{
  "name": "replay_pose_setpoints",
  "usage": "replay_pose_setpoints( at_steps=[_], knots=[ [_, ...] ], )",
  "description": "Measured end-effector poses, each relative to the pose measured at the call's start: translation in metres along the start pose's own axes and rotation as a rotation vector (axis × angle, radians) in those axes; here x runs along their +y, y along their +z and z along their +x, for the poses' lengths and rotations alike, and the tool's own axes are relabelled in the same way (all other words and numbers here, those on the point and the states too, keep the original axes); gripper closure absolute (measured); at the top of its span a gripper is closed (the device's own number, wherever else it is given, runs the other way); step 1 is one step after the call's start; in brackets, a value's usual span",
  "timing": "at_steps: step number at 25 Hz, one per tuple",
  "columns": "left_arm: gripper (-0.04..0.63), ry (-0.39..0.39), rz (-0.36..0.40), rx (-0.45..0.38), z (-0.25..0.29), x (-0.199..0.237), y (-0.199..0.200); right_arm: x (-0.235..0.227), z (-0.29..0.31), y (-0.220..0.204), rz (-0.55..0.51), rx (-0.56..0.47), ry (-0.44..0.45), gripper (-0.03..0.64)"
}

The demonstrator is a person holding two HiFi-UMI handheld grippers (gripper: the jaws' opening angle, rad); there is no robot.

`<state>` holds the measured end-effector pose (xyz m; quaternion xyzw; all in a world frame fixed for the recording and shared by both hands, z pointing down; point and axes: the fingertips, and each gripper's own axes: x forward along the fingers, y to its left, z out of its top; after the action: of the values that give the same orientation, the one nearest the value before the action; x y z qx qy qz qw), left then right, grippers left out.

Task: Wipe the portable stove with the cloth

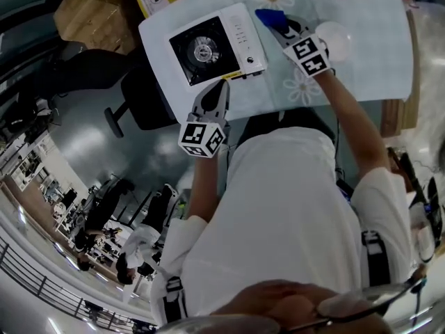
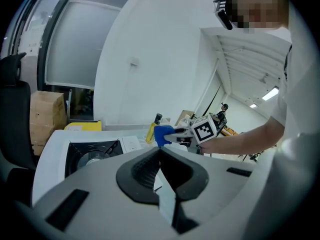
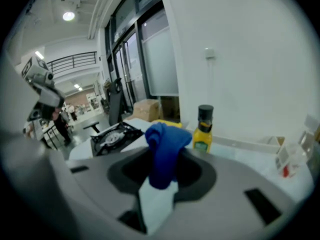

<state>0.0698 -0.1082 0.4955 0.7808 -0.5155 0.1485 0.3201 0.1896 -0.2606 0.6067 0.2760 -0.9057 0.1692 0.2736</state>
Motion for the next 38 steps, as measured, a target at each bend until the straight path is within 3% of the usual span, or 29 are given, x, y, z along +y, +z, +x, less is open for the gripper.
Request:
replay_pose_setpoints(
  at_steps=[20, 29, 38],
  knots=[
    [0.563, 0.051, -0.045, 0.078, 0.012, -0.016, -0.026, -0.027, 0.111, -0.037, -0.028, 0.039, -0.010, 0.482],
    [0.563, 0.047, -0.053, 0.091, 0.015, -0.023, -0.037, -0.003, 0.116, -0.040, -0.074, 0.019, 0.111, 0.482],
    [0.563, 0.037, -0.045, 0.088, 0.011, -0.034, -0.041, 0.026, 0.094, -0.067, -0.094, 0.067, 0.211, 0.482]
  ],
)
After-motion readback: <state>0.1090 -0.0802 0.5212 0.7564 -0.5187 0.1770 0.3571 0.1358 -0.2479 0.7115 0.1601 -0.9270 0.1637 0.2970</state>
